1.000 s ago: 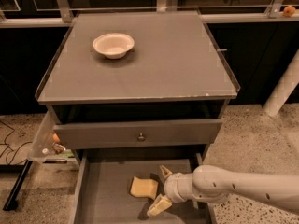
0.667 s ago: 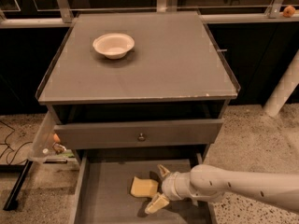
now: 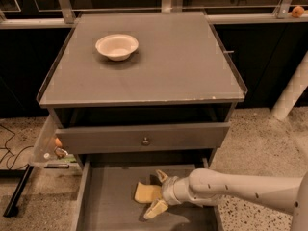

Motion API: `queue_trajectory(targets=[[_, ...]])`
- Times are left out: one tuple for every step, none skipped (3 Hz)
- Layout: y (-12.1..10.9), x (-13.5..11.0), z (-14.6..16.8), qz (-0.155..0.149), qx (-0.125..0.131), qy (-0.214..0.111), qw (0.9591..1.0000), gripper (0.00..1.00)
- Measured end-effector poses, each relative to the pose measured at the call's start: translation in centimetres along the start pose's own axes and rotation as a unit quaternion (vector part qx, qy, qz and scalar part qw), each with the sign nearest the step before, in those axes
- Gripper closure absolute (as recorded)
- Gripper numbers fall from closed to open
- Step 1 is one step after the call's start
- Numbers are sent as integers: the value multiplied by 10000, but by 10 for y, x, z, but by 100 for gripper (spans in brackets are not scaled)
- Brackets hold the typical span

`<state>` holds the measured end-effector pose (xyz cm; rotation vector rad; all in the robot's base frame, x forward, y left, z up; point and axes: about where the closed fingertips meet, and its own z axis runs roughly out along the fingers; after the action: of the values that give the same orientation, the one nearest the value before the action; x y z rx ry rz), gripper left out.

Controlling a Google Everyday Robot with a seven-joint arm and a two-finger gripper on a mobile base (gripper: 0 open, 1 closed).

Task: Pick sponge from middle drawer and place on counter

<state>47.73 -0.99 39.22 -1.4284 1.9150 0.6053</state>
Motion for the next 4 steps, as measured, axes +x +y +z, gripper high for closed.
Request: queue_trajectory(targets=[[2,7,14,-2,-73,-19,10000,0],[2,17,22,43,-75,-18,10000,0],[2,17,22,47,-78,-20,10000,18],[2,17,22,47,-78,-20,10000,40]])
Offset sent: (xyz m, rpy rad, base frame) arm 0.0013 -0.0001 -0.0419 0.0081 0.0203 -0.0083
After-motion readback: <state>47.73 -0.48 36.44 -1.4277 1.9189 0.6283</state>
